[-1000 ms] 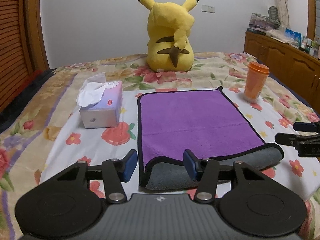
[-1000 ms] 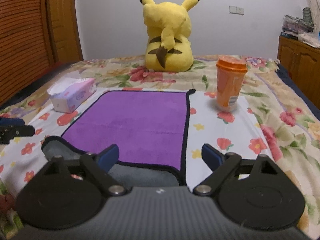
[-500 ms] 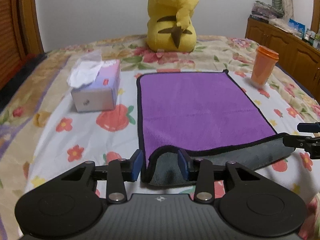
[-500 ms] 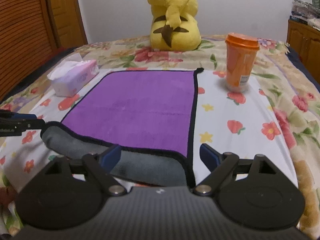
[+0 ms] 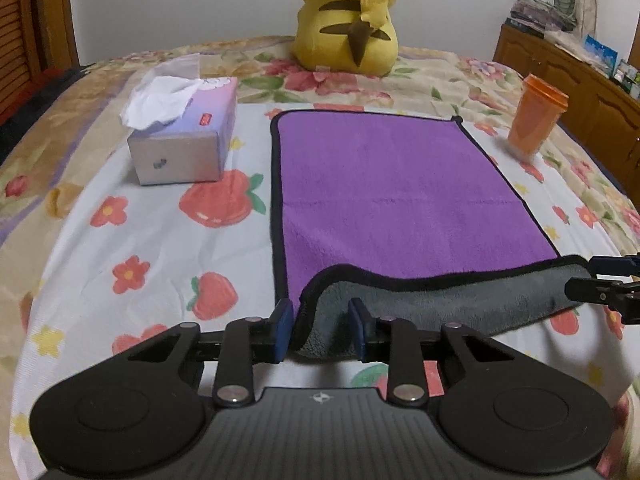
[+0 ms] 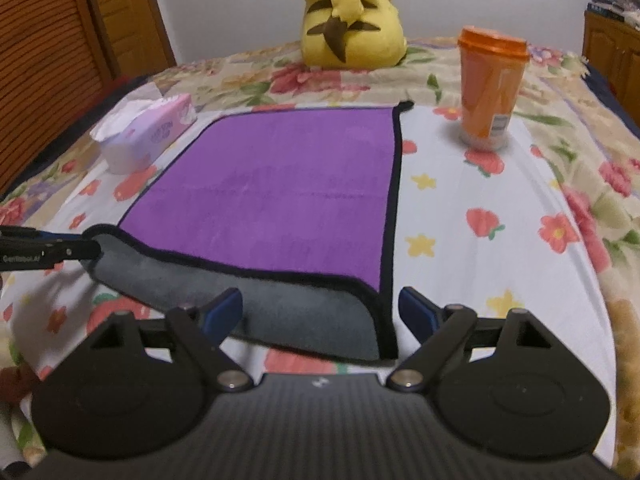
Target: Fold towel
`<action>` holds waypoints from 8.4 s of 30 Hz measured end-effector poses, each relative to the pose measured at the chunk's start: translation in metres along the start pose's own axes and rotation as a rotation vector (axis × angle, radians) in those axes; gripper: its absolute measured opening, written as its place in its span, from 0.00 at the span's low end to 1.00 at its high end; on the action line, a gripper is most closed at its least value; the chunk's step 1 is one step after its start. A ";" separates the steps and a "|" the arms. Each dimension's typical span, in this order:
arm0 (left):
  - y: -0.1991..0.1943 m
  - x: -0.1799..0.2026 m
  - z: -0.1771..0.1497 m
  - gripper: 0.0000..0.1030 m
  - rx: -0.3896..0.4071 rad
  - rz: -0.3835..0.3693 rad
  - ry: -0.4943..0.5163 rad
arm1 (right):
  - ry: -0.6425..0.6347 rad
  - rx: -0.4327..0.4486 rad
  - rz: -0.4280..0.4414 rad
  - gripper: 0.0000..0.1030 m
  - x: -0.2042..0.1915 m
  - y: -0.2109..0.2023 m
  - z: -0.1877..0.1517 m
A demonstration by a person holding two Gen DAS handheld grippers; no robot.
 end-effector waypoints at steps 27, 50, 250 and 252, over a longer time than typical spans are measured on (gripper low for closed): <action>0.007 0.003 -0.008 0.17 -0.050 -0.019 0.019 | 0.026 -0.066 0.031 0.34 0.015 0.007 0.002; -0.020 0.012 0.008 0.07 0.068 -0.033 0.039 | -0.032 0.028 -0.002 0.04 0.015 -0.005 0.012; -0.019 0.038 0.117 0.75 0.247 0.116 0.111 | -0.073 0.270 -0.145 1.00 0.030 0.002 0.102; -0.027 0.039 0.117 0.75 0.253 0.114 0.110 | -0.065 0.276 -0.147 1.00 0.029 -0.005 0.101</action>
Point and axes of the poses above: each gripper's, at about its wrist camera, not at the fingertips, and y roughly the way its jaws point, x to its right, z to its top, the point moved 2 cm from there along y, roughly the way its jaws point
